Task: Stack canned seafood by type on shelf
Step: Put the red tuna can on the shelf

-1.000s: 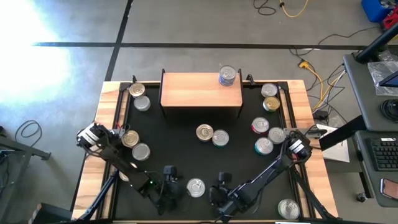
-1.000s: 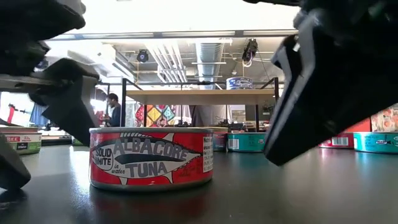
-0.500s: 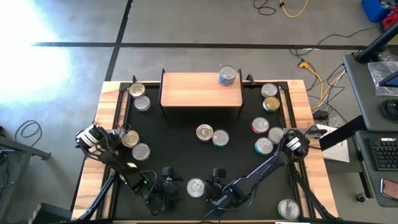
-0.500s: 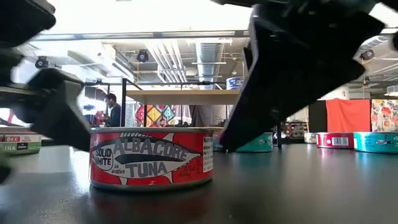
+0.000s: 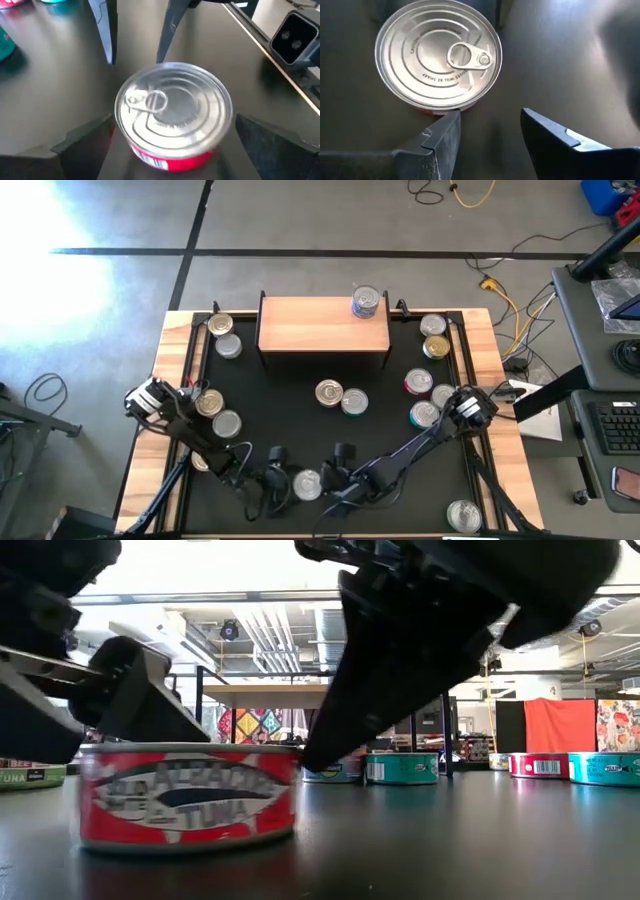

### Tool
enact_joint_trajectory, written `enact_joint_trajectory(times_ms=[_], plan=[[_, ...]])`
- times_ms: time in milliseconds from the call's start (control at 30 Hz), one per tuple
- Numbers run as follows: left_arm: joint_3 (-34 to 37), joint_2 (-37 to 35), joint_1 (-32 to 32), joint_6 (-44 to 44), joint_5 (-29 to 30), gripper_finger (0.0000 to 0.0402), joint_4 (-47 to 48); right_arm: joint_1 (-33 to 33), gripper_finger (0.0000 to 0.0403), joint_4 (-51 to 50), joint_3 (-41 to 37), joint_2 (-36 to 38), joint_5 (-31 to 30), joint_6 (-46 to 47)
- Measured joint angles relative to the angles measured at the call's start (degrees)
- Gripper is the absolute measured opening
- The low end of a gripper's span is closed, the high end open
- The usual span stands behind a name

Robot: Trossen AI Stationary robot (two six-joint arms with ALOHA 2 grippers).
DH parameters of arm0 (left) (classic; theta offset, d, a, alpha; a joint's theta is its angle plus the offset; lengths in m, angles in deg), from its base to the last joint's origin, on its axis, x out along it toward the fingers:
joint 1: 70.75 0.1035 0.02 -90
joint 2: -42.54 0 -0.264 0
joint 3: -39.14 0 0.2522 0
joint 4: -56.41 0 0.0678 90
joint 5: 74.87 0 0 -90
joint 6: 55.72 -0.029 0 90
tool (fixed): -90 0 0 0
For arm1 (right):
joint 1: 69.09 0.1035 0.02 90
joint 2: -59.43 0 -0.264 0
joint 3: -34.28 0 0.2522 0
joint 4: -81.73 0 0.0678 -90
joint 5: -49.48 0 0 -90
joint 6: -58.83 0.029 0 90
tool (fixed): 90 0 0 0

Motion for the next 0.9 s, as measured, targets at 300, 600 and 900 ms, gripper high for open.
enact_joint_trajectory(times_ms=[300, 600, 900], plan=[[-1.4, 0.0, -4.4, 3.7, 7.2, 0.0400, 2.4, 0.9, 0.0203, 0.1, 0.0, 0.0, -0.1, 0.1], [-7.0, 2.2, -11.3, 20.0, 22.3, 0.0400, 15.4, 1.2, 0.0215, -0.3, 0.0, -0.1, 0.5, -0.5], [-9.0, 9.8, -11.4, 23.6, 24.4, 0.0400, 10.5, 1.1, 0.0216, -0.1, -1.2, -0.2, 0.5, -3.4]])
